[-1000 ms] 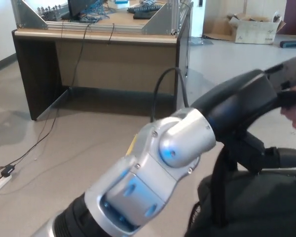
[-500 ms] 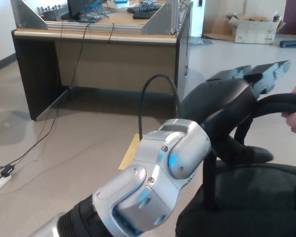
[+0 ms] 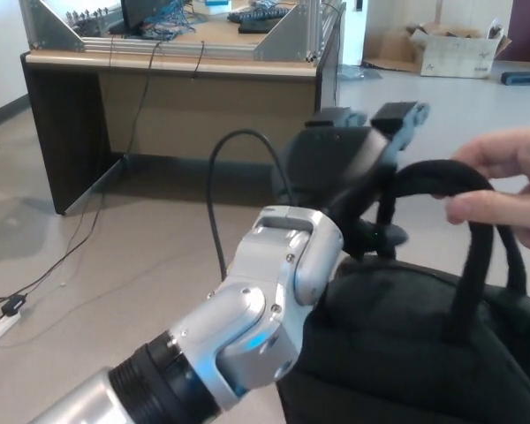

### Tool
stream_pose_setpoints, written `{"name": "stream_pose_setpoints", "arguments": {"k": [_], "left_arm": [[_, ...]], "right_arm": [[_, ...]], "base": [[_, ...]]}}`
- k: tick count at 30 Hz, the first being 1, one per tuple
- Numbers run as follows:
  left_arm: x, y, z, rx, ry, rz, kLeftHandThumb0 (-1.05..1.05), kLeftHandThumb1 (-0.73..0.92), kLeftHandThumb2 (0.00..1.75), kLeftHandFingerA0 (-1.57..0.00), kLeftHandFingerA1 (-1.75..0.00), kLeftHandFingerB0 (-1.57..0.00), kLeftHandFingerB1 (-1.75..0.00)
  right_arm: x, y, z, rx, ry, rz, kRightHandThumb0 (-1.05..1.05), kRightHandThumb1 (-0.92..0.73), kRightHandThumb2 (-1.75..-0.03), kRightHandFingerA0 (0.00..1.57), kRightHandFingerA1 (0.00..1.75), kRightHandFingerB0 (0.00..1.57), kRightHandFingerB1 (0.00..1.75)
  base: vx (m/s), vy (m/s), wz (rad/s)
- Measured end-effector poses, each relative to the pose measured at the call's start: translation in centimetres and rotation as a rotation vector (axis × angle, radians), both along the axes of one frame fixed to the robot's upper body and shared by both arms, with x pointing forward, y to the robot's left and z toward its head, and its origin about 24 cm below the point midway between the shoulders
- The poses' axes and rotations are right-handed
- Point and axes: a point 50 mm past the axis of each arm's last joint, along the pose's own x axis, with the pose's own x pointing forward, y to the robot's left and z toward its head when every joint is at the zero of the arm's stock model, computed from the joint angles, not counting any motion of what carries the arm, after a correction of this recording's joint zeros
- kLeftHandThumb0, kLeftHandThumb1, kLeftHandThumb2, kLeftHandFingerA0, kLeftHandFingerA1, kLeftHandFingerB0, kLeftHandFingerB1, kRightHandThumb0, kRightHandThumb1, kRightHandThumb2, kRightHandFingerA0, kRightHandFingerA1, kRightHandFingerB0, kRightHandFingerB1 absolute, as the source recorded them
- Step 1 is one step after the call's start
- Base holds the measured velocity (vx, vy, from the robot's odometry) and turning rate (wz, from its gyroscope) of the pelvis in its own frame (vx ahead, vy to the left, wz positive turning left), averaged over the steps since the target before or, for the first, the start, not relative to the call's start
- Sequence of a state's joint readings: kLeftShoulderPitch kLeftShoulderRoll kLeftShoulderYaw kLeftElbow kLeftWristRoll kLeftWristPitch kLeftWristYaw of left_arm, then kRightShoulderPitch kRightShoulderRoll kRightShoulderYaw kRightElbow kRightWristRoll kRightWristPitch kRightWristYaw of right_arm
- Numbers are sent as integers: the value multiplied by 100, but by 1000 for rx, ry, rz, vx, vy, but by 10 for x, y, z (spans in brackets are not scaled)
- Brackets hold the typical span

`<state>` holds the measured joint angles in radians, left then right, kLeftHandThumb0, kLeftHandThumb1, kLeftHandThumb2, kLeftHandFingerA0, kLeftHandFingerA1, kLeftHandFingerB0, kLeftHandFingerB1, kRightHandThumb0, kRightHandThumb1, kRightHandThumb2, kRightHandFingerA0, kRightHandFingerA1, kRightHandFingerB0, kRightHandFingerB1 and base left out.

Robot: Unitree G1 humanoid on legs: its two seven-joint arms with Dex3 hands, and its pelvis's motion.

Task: A person hands over a black lunchbag to the robot and the robot uses its left hand to grab the strips of the lunchbag, the gives it back to the person.

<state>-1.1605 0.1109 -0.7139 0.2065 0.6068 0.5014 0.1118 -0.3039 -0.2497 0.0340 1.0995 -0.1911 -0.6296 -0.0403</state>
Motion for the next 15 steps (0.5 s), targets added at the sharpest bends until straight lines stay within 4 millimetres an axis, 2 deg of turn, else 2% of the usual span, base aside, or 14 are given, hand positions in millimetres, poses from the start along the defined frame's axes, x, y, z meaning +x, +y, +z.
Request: {"name": "stream_pose_setpoints", "arguments": {"k": [1,2,5,6,7,8,9,10,11,12,13,15], "left_arm": [[2,0,0,-2,-7,7,-36,56,61,-83,-160,-95,-98],[5,1,0,-7,-16,16,-38,58,59,-84,-168,-88,-125],[10,2,1,-21,-35,32,-37,55,57,-86,-173,-88,-121],[11,2,1,-27,-41,36,-39,56,57,-85,-175,-83,-131],[13,2,1,-31,-47,40,-46,41,78,-120,-146,-89,-127],[15,2,1,-37,-59,45,-46,41,78,-120,-146,-89,-127],[16,2,2,-41,-66,47,-38,58,58,-88,-175,-70,-160],[17,2,2,-46,-75,50,-36,59,58,-90,-175,-70,-163],[18,2,1,-51,-81,51,-36,59,58,-90,-175,-70,-163],[19,1,1,-58,-89,52,-38,58,58,-92,-175,-75,-156],[20,1,1,-63,-96,51,-44,40,79,-125,-147,-92,-124],[21,0,1,-78,-111,47,-41,37,79,-125,-145,-94,-122]], "right_arm": [[0,0,0,1,0,0,-71,-79,-64,45,43,39,38],[1,1,0,3,-1,1,-71,-78,-64,45,44,40,38],[2,2,0,6,-4,3,-69,-78,-63,46,44,39,38],[2,3,1,7,-5,4,-70,-78,-64,46,44,39,37],[2,3,1,8,-7,5,-70,-78,-64,44,44,39,37],[3,4,2,8,-9,6,-70,-78,-64,44,44,39,37],[4,4,2,8,-10,6,-70,-79,-64,45,44,38,37],[4,4,2,8,-11,7,-71,-79,-64,44,44,38,38],[4,4,2,8,-12,8,-71,-79,-64,44,44,38,38],[5,4,3,9,-12,8,-71,-79,-64,44,44,38,38],[5,4,3,9,-12,9,-70,-79,-64,44,43,39,38],[5,4,3,9,-11,11,-70,-79,-64,44,43,39,37]], "base": [[0,0,0],[0,0,0],[0,0,0],[0,0,0],[0,0,0],[0,0,0],[0,0,0],[0,0,0],[0,0,0],[0,0,0],[0,0,0],[0,0,0]]}}
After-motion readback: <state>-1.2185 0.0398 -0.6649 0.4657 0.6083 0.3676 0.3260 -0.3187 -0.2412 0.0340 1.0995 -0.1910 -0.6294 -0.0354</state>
